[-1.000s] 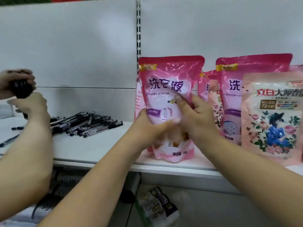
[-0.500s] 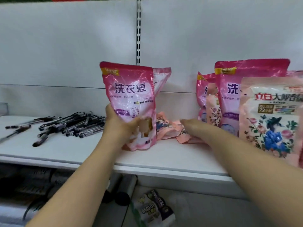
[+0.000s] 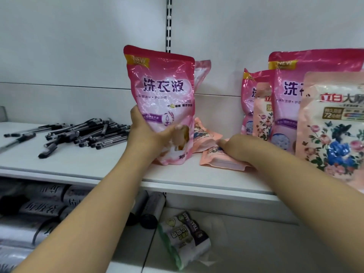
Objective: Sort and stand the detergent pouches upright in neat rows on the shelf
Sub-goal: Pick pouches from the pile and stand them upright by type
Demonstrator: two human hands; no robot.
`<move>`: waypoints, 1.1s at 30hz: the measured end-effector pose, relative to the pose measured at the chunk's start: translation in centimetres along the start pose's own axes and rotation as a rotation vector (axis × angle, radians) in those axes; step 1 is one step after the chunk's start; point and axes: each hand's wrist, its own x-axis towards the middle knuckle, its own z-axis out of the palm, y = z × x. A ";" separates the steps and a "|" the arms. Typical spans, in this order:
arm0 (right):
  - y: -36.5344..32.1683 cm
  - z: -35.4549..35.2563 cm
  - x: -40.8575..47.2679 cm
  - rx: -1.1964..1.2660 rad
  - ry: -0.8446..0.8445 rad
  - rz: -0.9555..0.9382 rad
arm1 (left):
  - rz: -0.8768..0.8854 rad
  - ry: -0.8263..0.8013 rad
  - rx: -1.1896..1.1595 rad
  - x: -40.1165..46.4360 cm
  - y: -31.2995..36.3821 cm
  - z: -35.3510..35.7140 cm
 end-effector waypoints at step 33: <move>0.5 -4.1 -6.4 0.411 0.572 -0.044 | -0.032 -0.307 0.099 -1.7 0.4 -1.4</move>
